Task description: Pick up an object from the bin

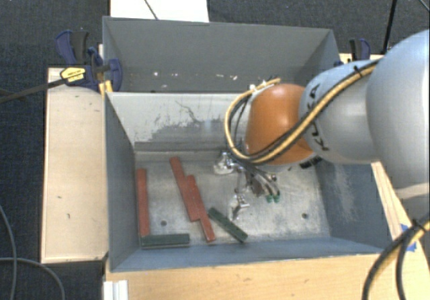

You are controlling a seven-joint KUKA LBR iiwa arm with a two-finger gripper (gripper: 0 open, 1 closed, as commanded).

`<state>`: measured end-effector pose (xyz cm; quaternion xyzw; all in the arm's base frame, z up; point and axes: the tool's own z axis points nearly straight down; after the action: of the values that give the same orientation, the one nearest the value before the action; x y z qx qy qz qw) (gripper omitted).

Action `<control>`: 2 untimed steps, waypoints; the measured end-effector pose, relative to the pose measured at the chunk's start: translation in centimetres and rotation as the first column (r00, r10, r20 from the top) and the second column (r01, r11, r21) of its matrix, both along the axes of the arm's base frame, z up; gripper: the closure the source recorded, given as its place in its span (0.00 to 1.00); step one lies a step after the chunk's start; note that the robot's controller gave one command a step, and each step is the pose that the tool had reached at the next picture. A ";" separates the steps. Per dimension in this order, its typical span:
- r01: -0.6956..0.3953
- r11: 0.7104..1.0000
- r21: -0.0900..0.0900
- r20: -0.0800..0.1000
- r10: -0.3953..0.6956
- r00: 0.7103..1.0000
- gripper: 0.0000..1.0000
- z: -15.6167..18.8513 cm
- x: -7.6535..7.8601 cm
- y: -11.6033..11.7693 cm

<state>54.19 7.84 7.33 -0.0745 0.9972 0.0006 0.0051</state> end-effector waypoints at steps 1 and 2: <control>-0.110 0.994 -0.001 -0.008 0.110 0.994 0.00 1.8 -1.1 1.4; -0.175 0.985 -0.001 -0.009 0.175 0.984 0.00 1.6 -3.3 3.6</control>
Offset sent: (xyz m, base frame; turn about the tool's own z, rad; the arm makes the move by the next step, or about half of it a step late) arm -0.0489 0.0506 0.0119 -0.2975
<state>50.88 11.48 8.94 -0.1619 0.9868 0.0003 0.0008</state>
